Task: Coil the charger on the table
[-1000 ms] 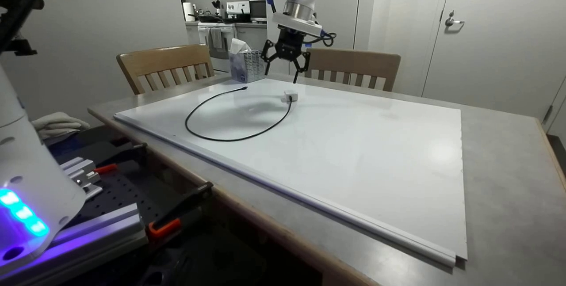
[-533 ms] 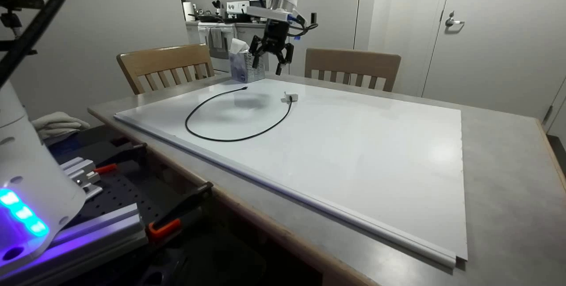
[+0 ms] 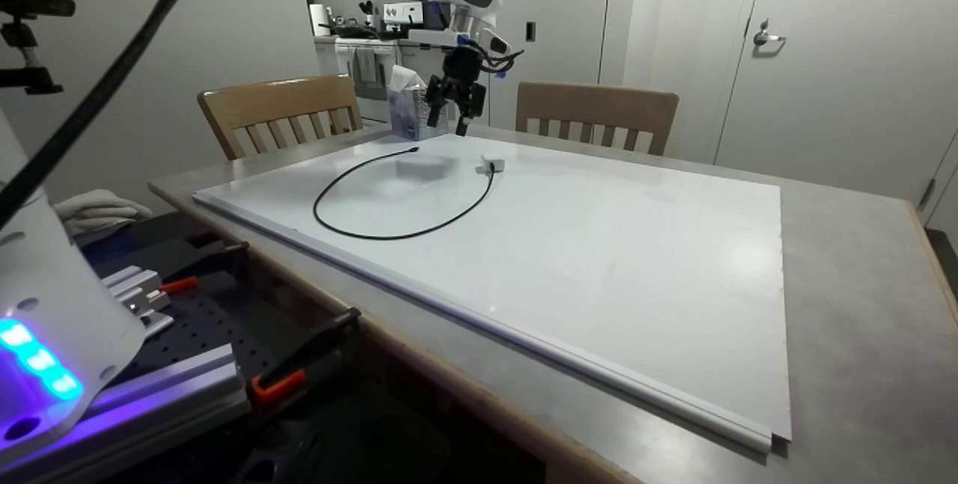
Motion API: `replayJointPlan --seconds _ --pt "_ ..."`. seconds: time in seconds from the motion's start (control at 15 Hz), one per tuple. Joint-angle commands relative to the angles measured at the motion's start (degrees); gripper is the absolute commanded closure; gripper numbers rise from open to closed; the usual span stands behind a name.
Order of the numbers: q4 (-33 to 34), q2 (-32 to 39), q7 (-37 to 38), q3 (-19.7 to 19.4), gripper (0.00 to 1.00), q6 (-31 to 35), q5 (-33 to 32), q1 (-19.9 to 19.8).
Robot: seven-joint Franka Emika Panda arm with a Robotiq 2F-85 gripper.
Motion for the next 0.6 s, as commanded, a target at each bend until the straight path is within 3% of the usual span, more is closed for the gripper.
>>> replayJointPlan --seconds 0.0,0.07,0.4,0.53 --pt "0.29 0.07 -0.24 -0.83 0.0 -0.17 0.58 0.51" --pt "0.38 0.07 -0.23 -0.88 0.0 -0.17 0.59 0.49" --pt "11.46 4.06 12.47 -3.85 0.0 -20.22 -4.15 6.65" --pt "15.11 5.7 15.19 -4.65 0.0 -23.71 -6.54 9.06"
